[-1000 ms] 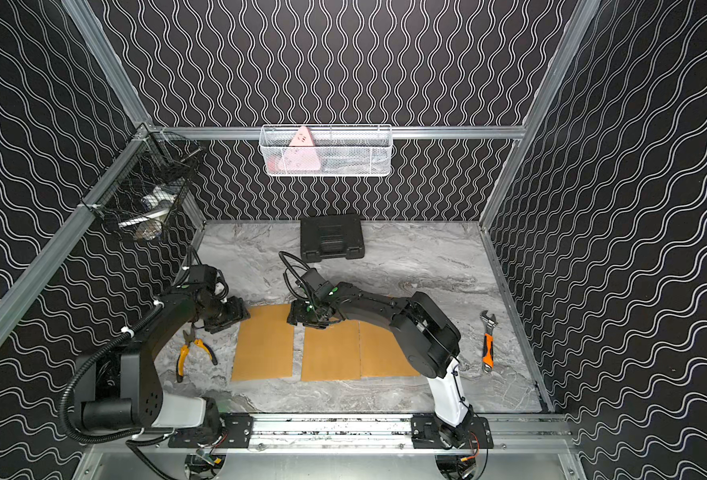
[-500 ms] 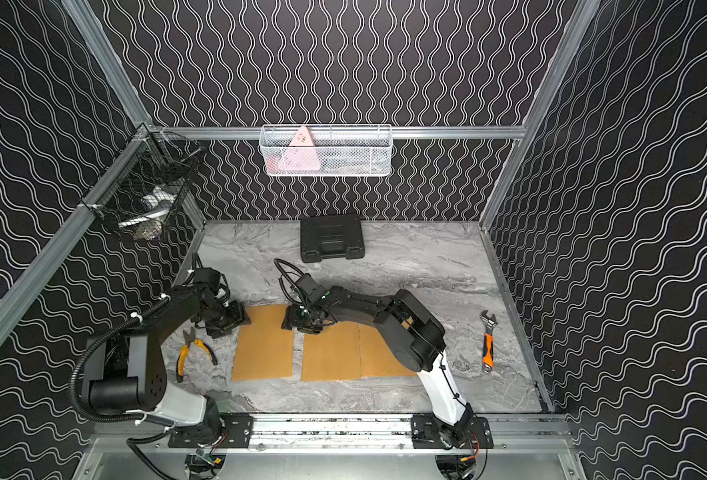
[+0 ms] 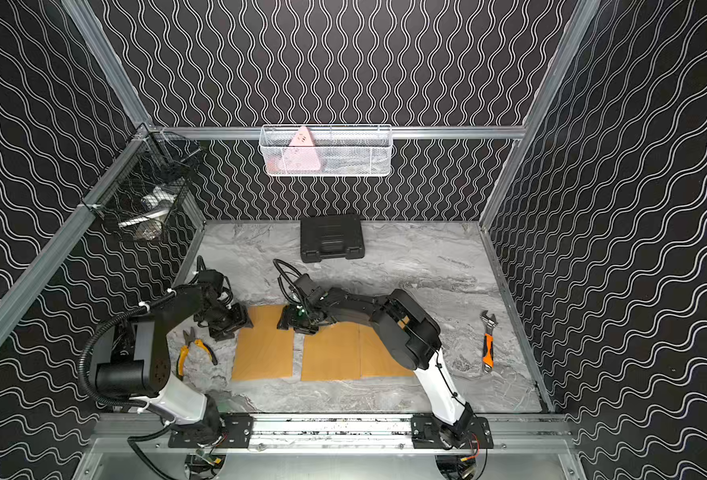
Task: Open the file bag
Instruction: Pick up the file bag from the center of the board.
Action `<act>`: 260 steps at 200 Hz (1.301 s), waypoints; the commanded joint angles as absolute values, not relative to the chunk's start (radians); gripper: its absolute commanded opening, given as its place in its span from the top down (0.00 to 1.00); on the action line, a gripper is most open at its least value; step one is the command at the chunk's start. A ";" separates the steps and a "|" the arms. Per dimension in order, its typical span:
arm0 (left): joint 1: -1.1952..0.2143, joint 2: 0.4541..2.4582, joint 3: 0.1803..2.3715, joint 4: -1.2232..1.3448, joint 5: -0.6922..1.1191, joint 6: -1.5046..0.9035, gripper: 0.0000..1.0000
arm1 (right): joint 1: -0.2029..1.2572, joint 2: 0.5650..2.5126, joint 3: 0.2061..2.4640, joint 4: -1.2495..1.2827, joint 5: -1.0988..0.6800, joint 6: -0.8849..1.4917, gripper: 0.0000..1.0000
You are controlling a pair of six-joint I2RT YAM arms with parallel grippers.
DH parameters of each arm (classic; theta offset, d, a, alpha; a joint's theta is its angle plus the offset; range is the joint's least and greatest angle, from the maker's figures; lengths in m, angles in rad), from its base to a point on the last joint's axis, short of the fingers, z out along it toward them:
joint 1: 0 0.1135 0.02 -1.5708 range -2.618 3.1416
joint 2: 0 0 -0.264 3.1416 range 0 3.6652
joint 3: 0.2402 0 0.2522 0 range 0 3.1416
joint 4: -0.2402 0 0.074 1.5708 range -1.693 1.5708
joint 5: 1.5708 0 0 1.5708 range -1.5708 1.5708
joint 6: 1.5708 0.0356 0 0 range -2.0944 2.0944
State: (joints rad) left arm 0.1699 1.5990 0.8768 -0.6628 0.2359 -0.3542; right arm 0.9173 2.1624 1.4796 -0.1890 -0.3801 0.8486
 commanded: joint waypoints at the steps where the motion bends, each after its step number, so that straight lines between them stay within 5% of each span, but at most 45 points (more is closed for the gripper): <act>1: 0.172 1.614 0.876 -0.660 0.247 -0.357 0.33 | 0.920 2.176 1.480 -0.177 -0.389 0.866 0.35; 160: 0.172 1.632 0.879 -0.650 0.299 -0.349 0.33 | 0.918 2.166 1.463 0.061 -0.540 0.905 0.41; 215: 0.172 1.534 0.880 -0.648 0.315 -0.343 0.30 | 0.919 2.163 1.470 0.014 -0.525 0.864 0.86; 260: 0.172 1.445 0.961 -0.689 0.304 -0.342 0.25 | 0.915 2.119 1.486 -0.048 -0.520 0.778 1.00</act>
State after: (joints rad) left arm 0.1707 1.4879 0.9108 -0.6662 0.2947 -0.3630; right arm 0.9154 2.1460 1.4727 -0.0101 -0.5323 0.8436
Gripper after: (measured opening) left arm 0.738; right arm 0.053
